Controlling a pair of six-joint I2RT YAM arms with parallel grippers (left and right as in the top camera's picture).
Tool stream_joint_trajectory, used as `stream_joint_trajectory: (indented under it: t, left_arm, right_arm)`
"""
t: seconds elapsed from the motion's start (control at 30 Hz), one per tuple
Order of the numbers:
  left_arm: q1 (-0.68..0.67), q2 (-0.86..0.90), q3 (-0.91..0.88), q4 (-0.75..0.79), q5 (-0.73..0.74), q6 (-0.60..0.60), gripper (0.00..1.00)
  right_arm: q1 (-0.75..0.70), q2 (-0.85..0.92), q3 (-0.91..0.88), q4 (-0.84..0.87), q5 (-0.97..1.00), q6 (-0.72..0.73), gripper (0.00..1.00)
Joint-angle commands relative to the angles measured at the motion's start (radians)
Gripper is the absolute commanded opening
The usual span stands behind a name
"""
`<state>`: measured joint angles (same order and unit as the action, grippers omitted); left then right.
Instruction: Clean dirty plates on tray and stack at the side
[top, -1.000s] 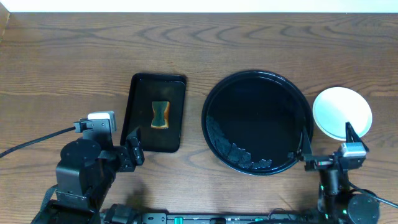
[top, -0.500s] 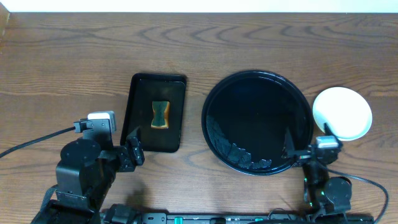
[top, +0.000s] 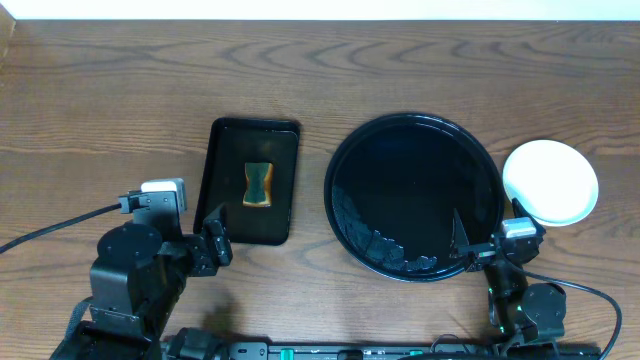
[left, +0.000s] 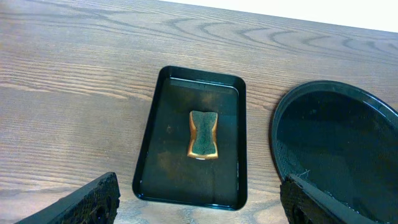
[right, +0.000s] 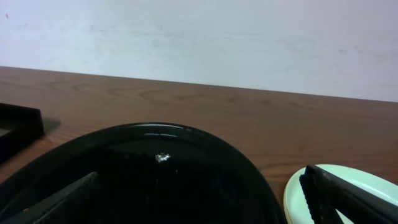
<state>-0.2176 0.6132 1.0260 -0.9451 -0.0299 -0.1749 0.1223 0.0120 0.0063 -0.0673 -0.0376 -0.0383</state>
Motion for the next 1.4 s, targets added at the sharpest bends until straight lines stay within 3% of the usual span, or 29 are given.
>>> stream_joint_trajectory:
  t: [0.0,0.77,0.97,1.37]
  left_arm:
    - [0.005,0.0,0.011,-0.001,-0.009,0.018,0.84]
    - [0.045,-0.076,-0.025,-0.051,-0.012,0.044,0.84]
    - [0.127,-0.222,-0.216,0.059,-0.012,0.047,0.84]
    - [0.211,-0.536,-0.702,0.433,0.049,0.039,0.84]
  right_arm:
    - [-0.006,-0.006,-0.001,-0.003,-0.016,-0.015,0.99]
    - [-0.006,-0.005,-0.001,-0.003,-0.016,-0.015,0.99]
    - [-0.006,-0.005,-0.001,-0.003,-0.016,-0.015,0.99]
    - [-0.006,-0.005,-0.001,-0.003,-0.016,-0.015,0.99]
